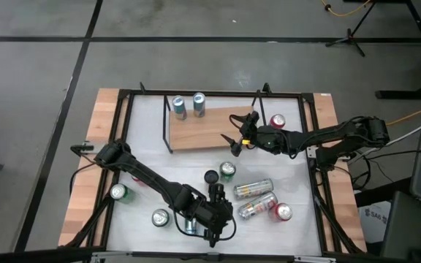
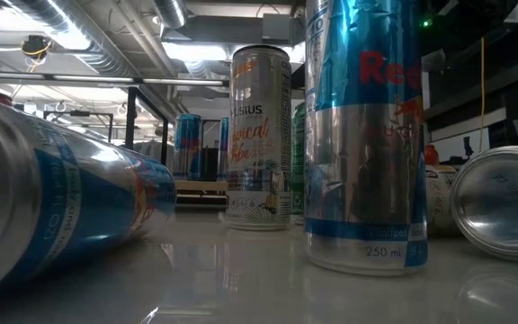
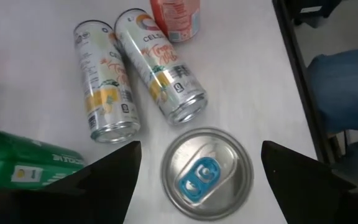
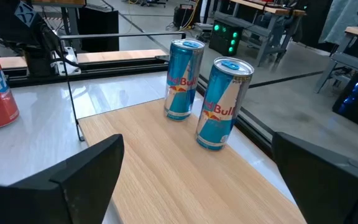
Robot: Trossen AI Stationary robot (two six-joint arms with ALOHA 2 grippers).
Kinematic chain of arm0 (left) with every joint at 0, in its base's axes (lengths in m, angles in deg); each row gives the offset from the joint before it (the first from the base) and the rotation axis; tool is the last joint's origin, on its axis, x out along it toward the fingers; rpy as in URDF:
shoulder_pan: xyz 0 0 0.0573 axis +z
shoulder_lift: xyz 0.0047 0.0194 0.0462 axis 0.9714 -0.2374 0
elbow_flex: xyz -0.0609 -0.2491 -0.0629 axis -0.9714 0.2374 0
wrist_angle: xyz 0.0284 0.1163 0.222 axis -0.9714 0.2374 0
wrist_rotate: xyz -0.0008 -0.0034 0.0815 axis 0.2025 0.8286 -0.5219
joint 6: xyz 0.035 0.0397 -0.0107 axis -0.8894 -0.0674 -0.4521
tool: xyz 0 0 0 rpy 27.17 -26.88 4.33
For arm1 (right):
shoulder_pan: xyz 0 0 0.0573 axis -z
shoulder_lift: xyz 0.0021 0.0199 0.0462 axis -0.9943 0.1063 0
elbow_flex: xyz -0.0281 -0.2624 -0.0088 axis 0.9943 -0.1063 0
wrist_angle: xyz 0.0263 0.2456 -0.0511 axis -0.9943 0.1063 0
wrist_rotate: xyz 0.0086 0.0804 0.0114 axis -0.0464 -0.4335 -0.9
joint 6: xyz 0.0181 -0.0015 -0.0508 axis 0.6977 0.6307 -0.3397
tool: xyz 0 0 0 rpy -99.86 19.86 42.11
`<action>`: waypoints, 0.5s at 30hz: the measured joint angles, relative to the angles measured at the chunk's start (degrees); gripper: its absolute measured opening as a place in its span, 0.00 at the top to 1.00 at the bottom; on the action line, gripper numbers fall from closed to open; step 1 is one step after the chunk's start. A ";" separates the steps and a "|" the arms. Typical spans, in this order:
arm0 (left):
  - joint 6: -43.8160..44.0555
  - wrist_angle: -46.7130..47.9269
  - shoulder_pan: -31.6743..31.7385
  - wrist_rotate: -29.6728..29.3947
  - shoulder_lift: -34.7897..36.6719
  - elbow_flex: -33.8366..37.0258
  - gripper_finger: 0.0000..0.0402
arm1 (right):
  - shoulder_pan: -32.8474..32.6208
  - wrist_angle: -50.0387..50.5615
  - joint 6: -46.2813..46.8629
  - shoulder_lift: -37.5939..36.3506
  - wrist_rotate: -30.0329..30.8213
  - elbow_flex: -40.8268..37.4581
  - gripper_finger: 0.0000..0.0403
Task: Sort soda cans
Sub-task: Put the blue soda can on the shelf and align with the other blue soda can
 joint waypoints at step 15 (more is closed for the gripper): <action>5.96 -0.06 0.00 0.47 0.02 3.12 0.20 | 0.00 0.98 -0.01 0.00 0.01 0.00 0.01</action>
